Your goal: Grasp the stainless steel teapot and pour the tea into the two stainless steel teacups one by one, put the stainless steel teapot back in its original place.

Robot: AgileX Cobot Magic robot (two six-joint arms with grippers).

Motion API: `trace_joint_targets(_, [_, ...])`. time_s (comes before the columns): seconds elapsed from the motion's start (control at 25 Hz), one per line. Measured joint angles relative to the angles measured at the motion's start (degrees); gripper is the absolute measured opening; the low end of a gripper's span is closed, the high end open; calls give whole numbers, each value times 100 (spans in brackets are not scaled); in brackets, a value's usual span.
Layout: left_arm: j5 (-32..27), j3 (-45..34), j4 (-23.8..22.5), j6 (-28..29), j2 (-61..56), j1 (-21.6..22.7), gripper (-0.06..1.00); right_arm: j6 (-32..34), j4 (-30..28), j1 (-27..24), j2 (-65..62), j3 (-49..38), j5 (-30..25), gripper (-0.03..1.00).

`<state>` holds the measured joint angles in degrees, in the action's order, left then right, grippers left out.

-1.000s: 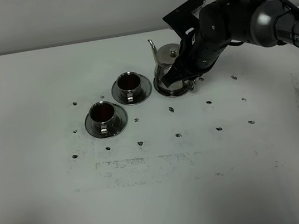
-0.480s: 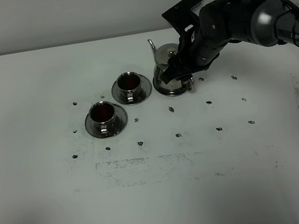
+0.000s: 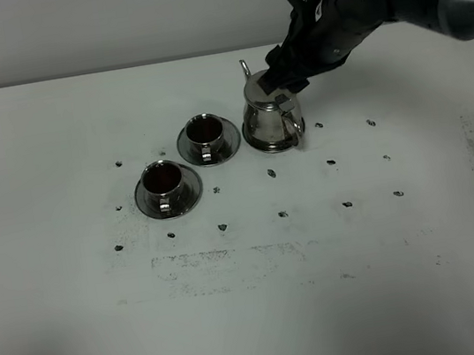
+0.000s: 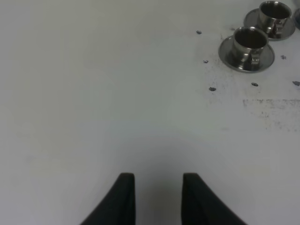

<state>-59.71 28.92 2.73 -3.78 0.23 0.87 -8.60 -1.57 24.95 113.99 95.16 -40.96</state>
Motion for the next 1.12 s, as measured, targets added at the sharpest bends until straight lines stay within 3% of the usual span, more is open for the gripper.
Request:
trace_joint_targets(0.2, [0, 0, 0, 0, 0, 0, 24, 5, 84, 146, -806, -320, -429, 51])
trace_joint_targets(0.4, [0, 0, 0, 0, 0, 0, 24, 0, 127, 231, -2080, -1884, 128, 41])
trace_joint_targets(0.6, [0, 0, -5, 0, 0, 0, 24, 0, 40, 164, -3551, -3331, -53, 31])
trace_joint_targets(0.8, [0, 0, -5, 0, 0, 0, 24, 0, 157, 164, -4796, -4031, -226, 23])
trace_joint_targets(0.96, [0, 0, -5, 0, 0, 0, 24, 0, 375, 52, -5883, -4543, -660, 19])
trace_joint_targets(1.12, [0, 0, -5, 0, 0, 0, 24, 0, 767, -575, -7169, -5274, -1435, 18])
